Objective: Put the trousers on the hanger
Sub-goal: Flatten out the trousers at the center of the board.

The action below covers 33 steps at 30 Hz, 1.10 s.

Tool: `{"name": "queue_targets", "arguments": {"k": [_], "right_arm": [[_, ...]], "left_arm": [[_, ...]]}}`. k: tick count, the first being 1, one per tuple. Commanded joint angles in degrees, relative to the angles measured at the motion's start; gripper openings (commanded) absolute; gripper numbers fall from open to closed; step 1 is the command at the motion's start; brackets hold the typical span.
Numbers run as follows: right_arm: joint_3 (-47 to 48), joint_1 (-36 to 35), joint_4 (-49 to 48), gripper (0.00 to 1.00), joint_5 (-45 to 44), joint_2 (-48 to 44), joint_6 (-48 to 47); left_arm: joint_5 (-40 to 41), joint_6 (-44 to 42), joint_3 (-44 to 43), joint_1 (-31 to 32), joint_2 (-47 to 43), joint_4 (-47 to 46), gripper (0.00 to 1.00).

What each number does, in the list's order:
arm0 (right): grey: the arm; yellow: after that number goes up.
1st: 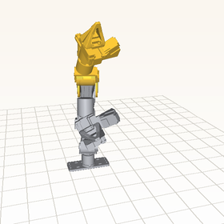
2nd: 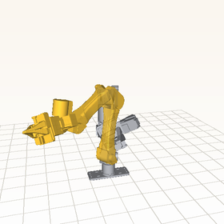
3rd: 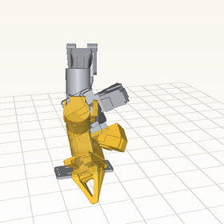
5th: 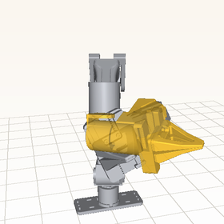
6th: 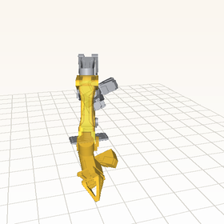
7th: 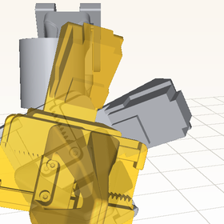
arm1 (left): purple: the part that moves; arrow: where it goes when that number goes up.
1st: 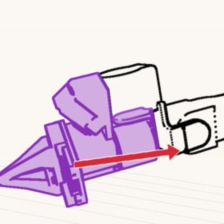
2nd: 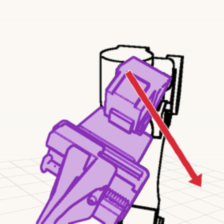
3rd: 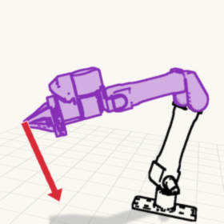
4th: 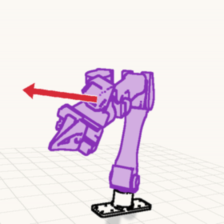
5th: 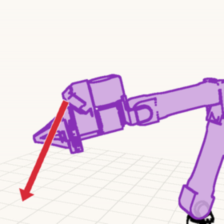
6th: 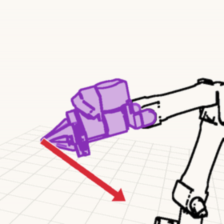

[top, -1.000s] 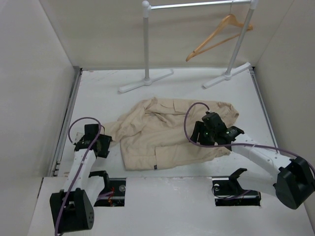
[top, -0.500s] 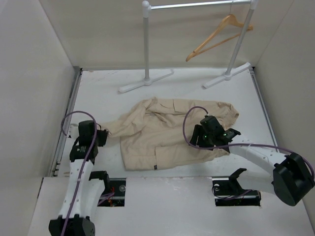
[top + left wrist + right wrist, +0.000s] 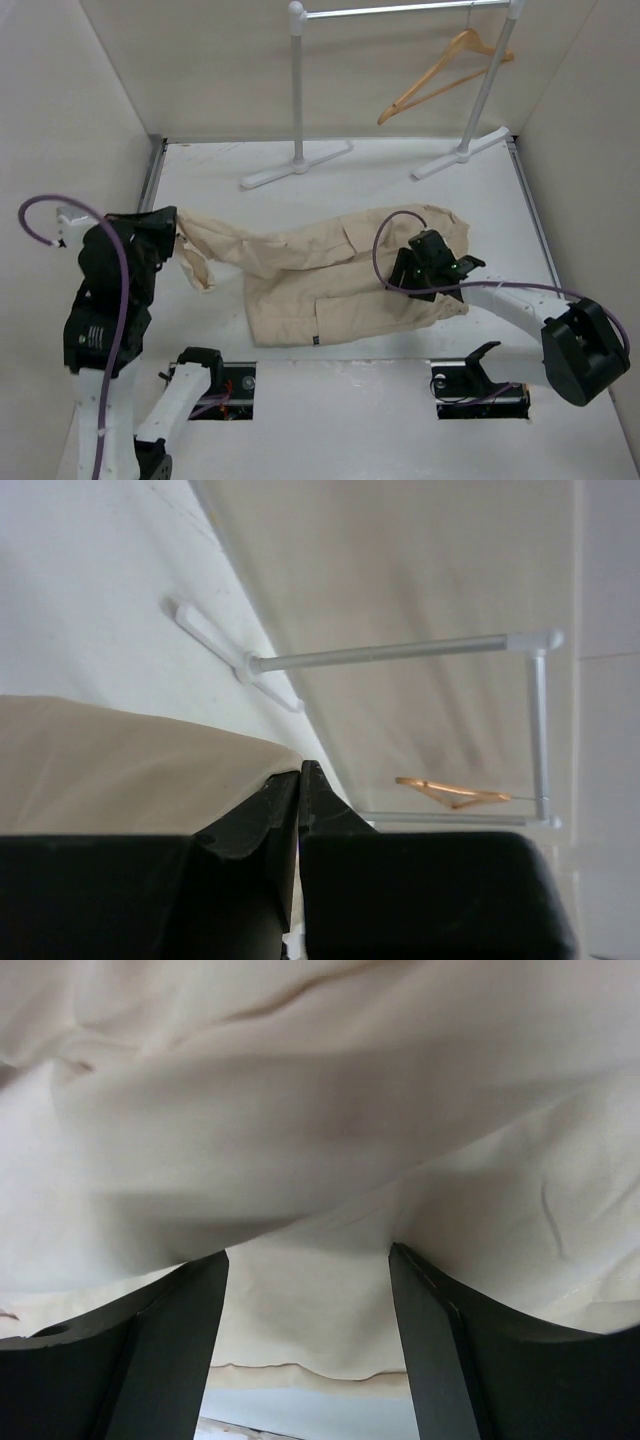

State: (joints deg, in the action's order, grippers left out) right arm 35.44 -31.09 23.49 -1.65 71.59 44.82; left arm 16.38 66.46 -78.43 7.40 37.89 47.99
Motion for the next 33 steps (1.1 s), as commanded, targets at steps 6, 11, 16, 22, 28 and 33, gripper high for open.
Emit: {"name": "queue_targets", "arguments": {"k": [6, 11, 16, 22, 28, 33], "right_arm": [[4.7, 9.6, 0.7, 0.75, -0.8, -7.7, -1.8], [10.8, 18.5, 2.3, 0.76, -0.7, -6.7, -4.6], [19.5, 28.6, 2.0, 0.76, -0.9, 0.5, -5.9], [25.8, 37.0, -1.5, 0.76, -3.8, 13.5, -3.9], [26.4, 38.6, -2.1, 0.75, -4.0, 20.7, -3.8], [26.1, 39.0, -4.7, 0.49, -0.9, 25.3, -3.8]], "left_arm": [[0.2, -6.0, 2.8, -10.7, 20.4, -14.0, 0.01], [-6.5, -5.3, -1.9, -17.2, 41.9, -27.0, 0.01], [-7.3, -5.8, -17.9, -19.7, 61.9, -27.5, 0.01], [-9.7, -9.4, -32.4, -21.1, 76.9, -26.0, 0.12], [-14.3, -12.1, -20.3, -19.3, 67.8, -27.6, 0.59], [-11.1, -12.7, 9.0, -11.3, 48.3, -32.3, 0.58]]}}
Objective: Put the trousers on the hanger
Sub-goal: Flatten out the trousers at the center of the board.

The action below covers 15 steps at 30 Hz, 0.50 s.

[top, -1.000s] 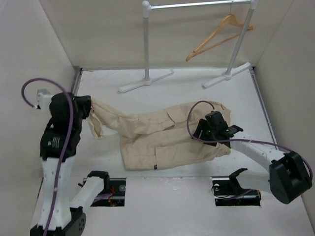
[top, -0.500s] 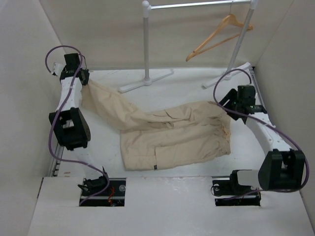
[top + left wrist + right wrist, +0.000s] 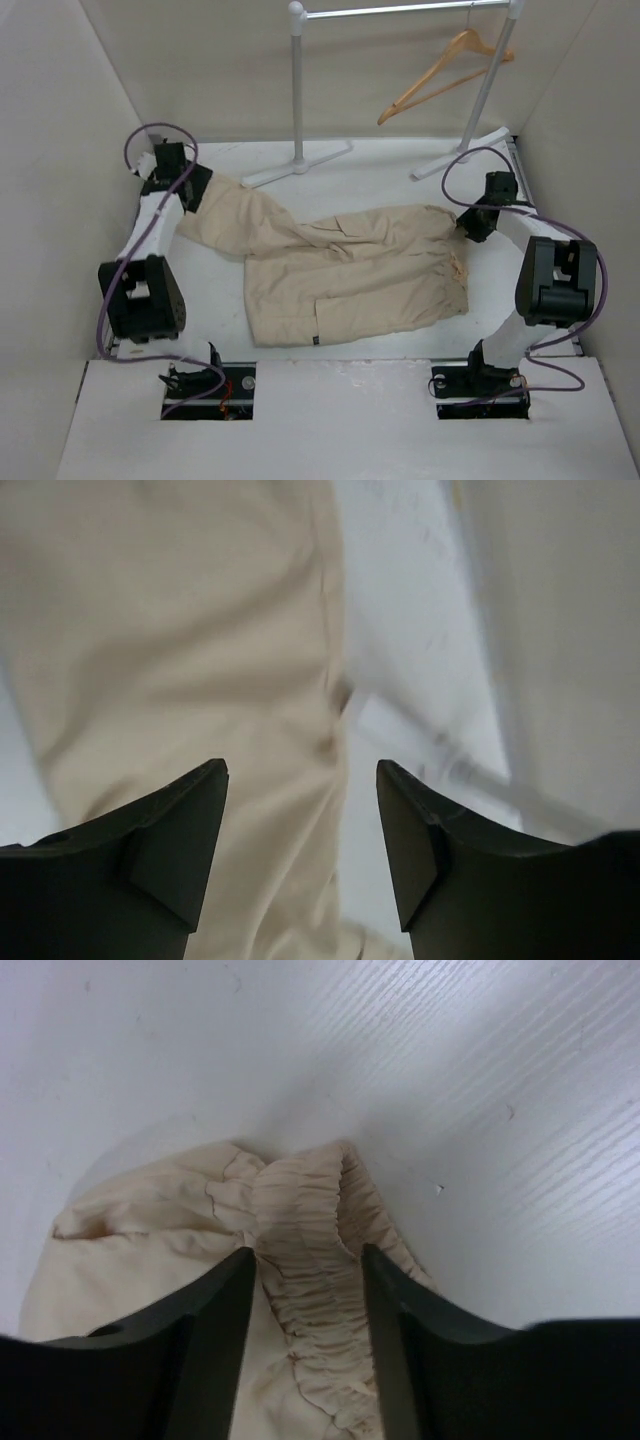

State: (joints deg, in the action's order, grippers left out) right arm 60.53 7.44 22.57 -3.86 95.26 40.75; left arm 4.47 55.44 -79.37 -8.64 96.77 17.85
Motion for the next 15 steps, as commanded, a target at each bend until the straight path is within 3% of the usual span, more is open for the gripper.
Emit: {"name": "queue_targets", "arguments": {"k": [1, 2, 4, 8, 13, 15], "right_arm": [[1.3, 0.8, -4.2, 0.40, 1.7, 2.2, 0.3], [2.0, 1.3, -4.6, 0.29, 2.1, 2.7, 0.6], [3.6, 2.6, -5.6, 0.16, 2.7, 3.4, 1.8], [7.4, 5.8, -7.4, 0.05, 2.1, 3.2, 6.9], [9.8, 8.2, -11.3, 0.08, 0.5, 4.3, 13.2], [10.0, 8.6, -13.0, 0.25, 1.2, 5.5, 15.0]], "left_arm": [[1.2, -1.6, 15.1, 6.6, -13.8, -2.1, 0.57], [1.3, -1.7, 20.0, 8.1, -16.9, -1.7, 0.55], [1.4, -2.0, 28.1, 11.0, -23.2, 0.5, 0.51], [2.2, -2.4, 38.8, 16.6, -34.5, 7.8, 0.49], [2.0, -1.7, 46.0, 23.8, -39.6, 11.2, 0.56], [0.0, -1.2, 47.2, 26.3, -39.0, 8.9, 0.59]]}}
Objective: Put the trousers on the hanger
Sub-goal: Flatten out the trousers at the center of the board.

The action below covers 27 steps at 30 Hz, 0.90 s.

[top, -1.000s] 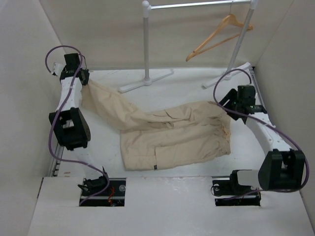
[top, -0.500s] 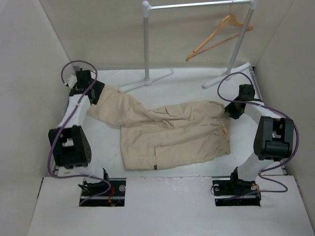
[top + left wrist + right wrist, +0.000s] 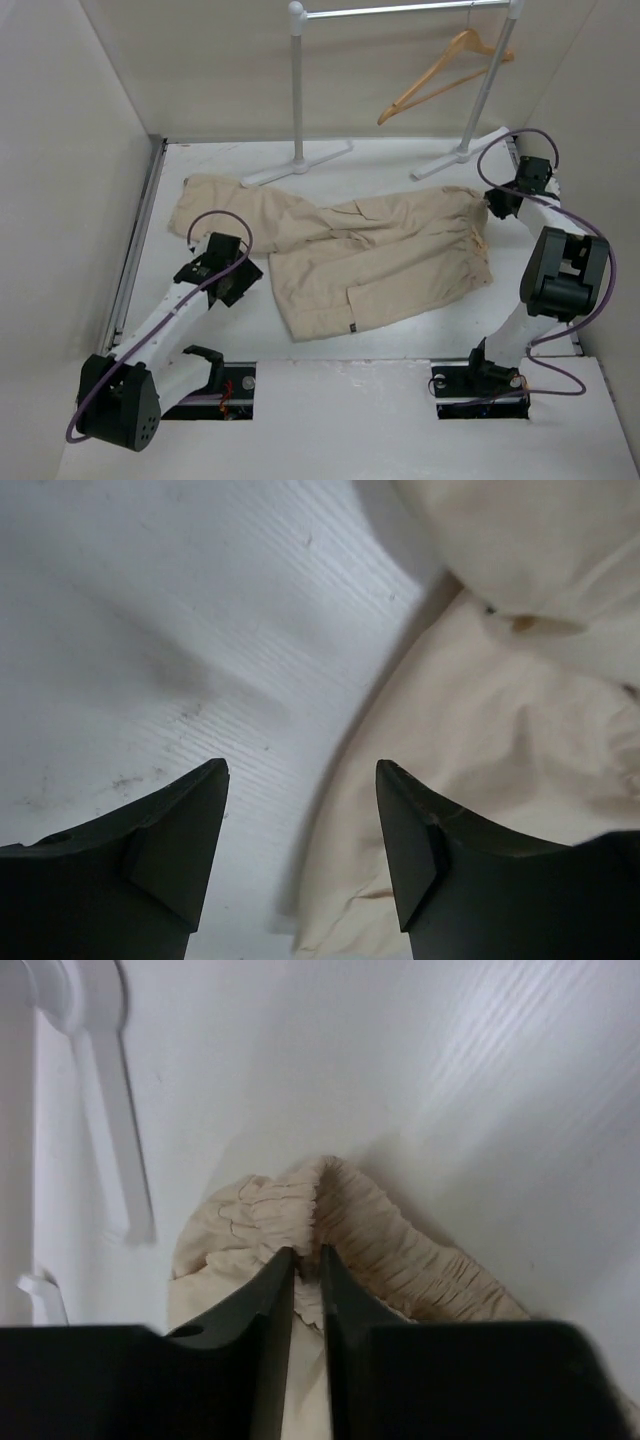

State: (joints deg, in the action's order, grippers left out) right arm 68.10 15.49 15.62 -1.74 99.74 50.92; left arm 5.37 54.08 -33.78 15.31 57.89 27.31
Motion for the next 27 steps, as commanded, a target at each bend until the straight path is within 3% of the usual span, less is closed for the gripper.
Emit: {"name": "queue_targets", "arguments": {"k": [1, 4, 8, 12, 15, 17, 20, 23, 24, 27], "right_arm": [[2.7, 0.6, -5.9, 0.38, -0.1, 1.2, 5.1], [0.4, 0.3, -3.8, 0.61, -0.7, -3.3, 4.1], [-9.6, -6.5, -4.1, 0.68, -4.5, -15.9, 1.0], [-21.1, -15.8, -2.7, 0.63, -5.7, -27.0, 0.1], [-28.5, -25.4, 1.1, 0.41, -5.0, -34.0, -1.6], [-31.4, -33.0, 4.2, 0.31, -4.9, -37.0, -2.2], [-33.5, -43.4, 8.8, 0.37, -5.4, -39.0, -1.3], [-34.9, -49.6, 10.7, 0.55, -7.1, -39.3, 0.7], [-35.1, -50.5, 10.3, 0.60, -7.0, -38.6, 1.2], [-35.4, -51.2, 8.2, 0.63, -6.4, -35.4, 1.9]], "left_arm": [[-2.4, 0.1, 2.0, 4.1, 0.7, -2.8, 0.59], [-4.8, 0.7, 1.1, 8.6, 4.2, -7.0, 0.59], [0.2, 2.2, 0.9, 8.0, 3.8, -11.2, 0.54], [-4.0, 2.7, 0.2, 4.5, 7.5, -13.6, 0.52], [-8.0, 2.3, 0.4, 5.6, 13.2, -15.2, 0.53], [-8.8, 2.6, 1.2, 7.3, 16.0, -18.9, 0.54], [-8.8, 3.7, 1.3, 9.1, 19.0, -23.5, 0.52], [-7.5, 4.4, 0.5, 9.1, 18.7, -24.3, 0.17], [-6.7, 5.2, 0.1, 8.9, 17.1, -23.3, 0.10], [-3.3, 6.3, -4.0, 9.9, 7.7, -14.1, 0.02]]}}
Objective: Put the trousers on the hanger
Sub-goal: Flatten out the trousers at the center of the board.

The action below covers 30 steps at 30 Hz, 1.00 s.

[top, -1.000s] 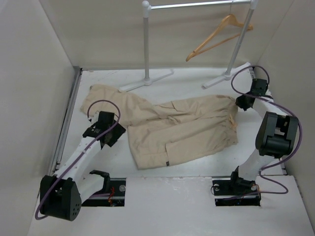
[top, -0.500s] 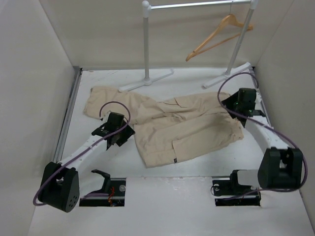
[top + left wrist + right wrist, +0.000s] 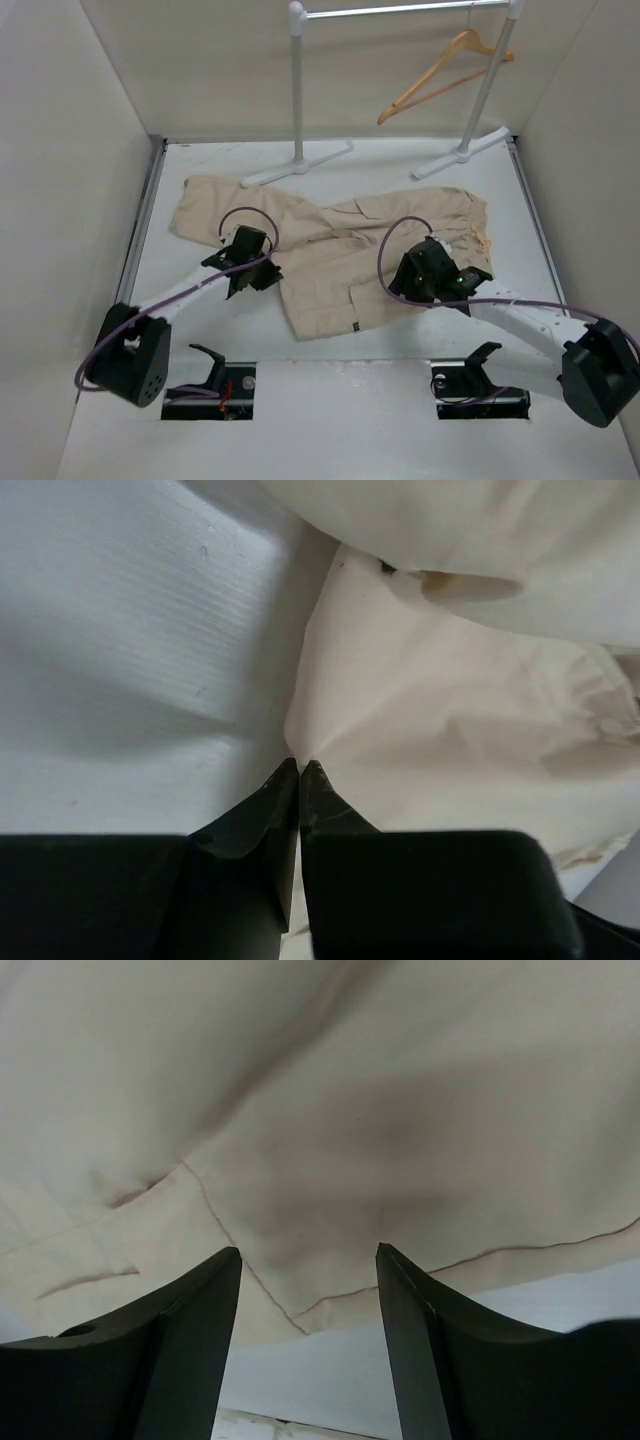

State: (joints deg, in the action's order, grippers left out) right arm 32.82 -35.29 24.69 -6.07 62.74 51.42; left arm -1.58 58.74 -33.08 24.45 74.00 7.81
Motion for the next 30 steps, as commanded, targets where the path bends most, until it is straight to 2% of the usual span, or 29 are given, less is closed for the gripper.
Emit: {"name": "queue_targets", "arguments": {"k": [1, 3, 5, 7, 9, 12, 15, 17, 19, 22, 23, 26, 28, 30], "right_arm": [[0.1, -0.2, -1.6, 0.62, -1.4, 2.8, 1.4], [1.2, 0.5, -2.7, 0.62, -0.4, 4.8, 1.1], [2.4, 1.9, -3.3, 0.62, -0.2, 6.0, 0.4], [3.2, 4.2, -4.0, 0.62, 0.1, 6.4, -0.7], [3.4, 7.4, -4.2, 0.62, 1.0, 6.2, -1.6], [2.8, 13.2, -4.3, 0.62, 1.8, 4.0, -3.0], [2.1, 19.1, -4.2, 0.64, 3.0, 2.6, -4.7], [1.7, 22.1, -3.8, 0.66, 4.0, 1.6, -5.4], [1.4, 23.7, -3.3, 0.66, 4.1, -0.6, -6.0], [2.2, 23.8, -0.7, 0.61, 2.8, -4.5, -7.0], [2.7, 23.7, 0.0, 0.54, 2.6, -5.6, -7.5], [4.8, 19.2, 3.3, 0.24, 2.2, -9.4, -8.9], [6.4, 15.7, 5.8, 0.17, 0.8, -11.4, -9.8], [8.3, 10.9, 7.6, 0.16, -0.5, -13.0, -10.6]], "left_arm": [[5.5, 1.8, -7.4, 2.3, -11.9, 9.5, 0.01], [10.4, 3.0, -15.4, 7.2, -16.4, 17.5, 0.01], [16.2, 4.3, -25.9, 14.9, -15.7, 23.6, 0.01], [22.6, 4.5, -36.2, 24.5, -10.0, 25.8, 0.03], [25.6, 4.1, -46.5, 31.2, -0.7, 25.9, 0.06], [22.3, 2.3, -61.2, 34.1, 15.4, 21.7, 0.10], [12.2, -0.7, -76.5, 34.0, 32.0, 18.2, 0.29], [7.8, -0.3, -79.3, 34.0, 36.5, 18.7, 0.43], [8.9, 0.3, -74.1, 34.0, 34.2, 17.9, 0.49], [13.9, 0.1, -59.2, 33.9, 23.0, 11.2, 0.50], [15.5, 0.1, -54.0, 33.3, 18.6, 9.2, 0.48], [22.2, 0.8, -39.3, 31.8, 4.7, 7.7, 0.43], [25.7, 2.8, -30.9, 30.4, -3.7, 8.8, 0.42], [26.2, 4.5, -24.0, 27.7, -10.0, 10.3, 0.42]]}}
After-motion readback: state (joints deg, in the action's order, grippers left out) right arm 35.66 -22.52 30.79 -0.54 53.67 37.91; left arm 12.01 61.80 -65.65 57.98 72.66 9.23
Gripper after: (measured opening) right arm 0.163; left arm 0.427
